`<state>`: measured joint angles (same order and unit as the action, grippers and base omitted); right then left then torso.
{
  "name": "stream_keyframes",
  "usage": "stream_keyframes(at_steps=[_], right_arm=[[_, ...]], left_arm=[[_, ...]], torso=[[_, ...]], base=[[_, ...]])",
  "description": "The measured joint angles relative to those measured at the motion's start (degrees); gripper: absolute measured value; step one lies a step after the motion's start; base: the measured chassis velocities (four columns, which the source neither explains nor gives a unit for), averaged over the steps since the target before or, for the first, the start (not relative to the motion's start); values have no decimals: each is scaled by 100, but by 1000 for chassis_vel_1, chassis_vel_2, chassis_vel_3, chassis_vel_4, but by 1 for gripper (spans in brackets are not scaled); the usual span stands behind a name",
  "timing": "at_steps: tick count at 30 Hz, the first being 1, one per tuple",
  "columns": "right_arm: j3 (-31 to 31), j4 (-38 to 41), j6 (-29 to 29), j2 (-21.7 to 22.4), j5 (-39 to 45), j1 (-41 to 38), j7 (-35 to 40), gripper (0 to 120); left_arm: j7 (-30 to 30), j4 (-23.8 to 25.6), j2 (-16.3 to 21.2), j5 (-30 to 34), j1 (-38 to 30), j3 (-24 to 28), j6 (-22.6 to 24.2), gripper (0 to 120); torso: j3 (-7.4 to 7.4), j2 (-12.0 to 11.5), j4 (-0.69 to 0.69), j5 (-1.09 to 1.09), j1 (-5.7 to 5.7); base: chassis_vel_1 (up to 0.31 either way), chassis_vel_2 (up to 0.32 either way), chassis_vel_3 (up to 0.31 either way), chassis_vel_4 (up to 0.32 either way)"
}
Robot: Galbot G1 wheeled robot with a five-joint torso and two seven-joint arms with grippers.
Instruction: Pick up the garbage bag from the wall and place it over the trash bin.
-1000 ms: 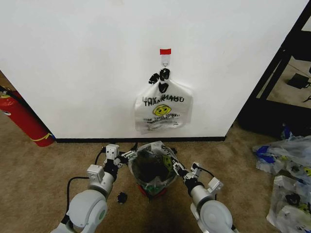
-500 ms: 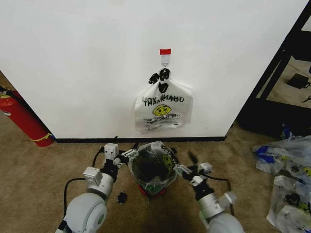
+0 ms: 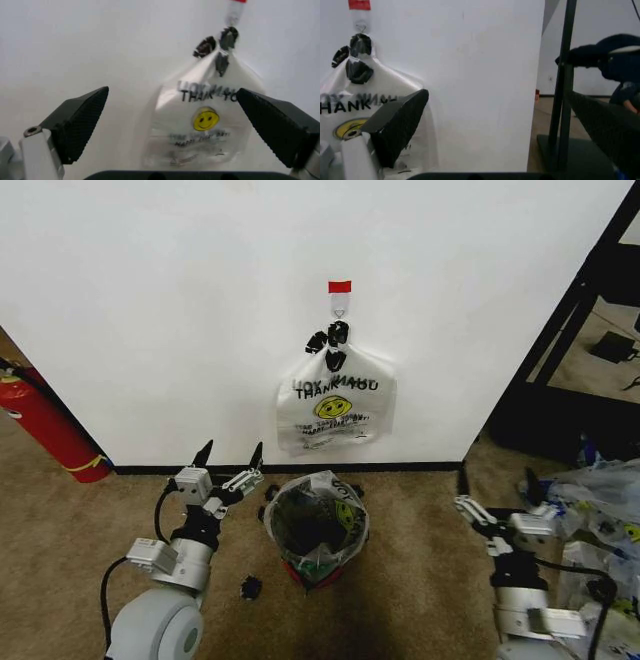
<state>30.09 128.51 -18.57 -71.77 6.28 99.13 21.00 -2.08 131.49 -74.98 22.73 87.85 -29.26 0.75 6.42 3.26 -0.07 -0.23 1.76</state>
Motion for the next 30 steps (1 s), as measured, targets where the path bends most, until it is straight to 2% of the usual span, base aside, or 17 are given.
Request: stream_keyframes(at_steps=[2, 8, 30], right_arm=[[-138, -91, 11, 19, 73, -92, -42, 100], [-220, -211, 5, 44, 37, -143, -248, 100], [-236, -259, 15, 72, 41, -214, -420, 100]], left_arm=[[62, 63, -83, 28, 149, -225, -50, 100], [136, 233, -67, 159, 193, -330, 27, 100], [154, 310, -54, 243, 176, -318, 150, 100]], torso=[[0, 0, 8, 1, 0], [0, 0, 0, 1, 0], [1, 0, 2, 0, 0]], base=[[0, 0, 0, 0], [0, 0, 0, 0], [0, 0, 0, 0]])
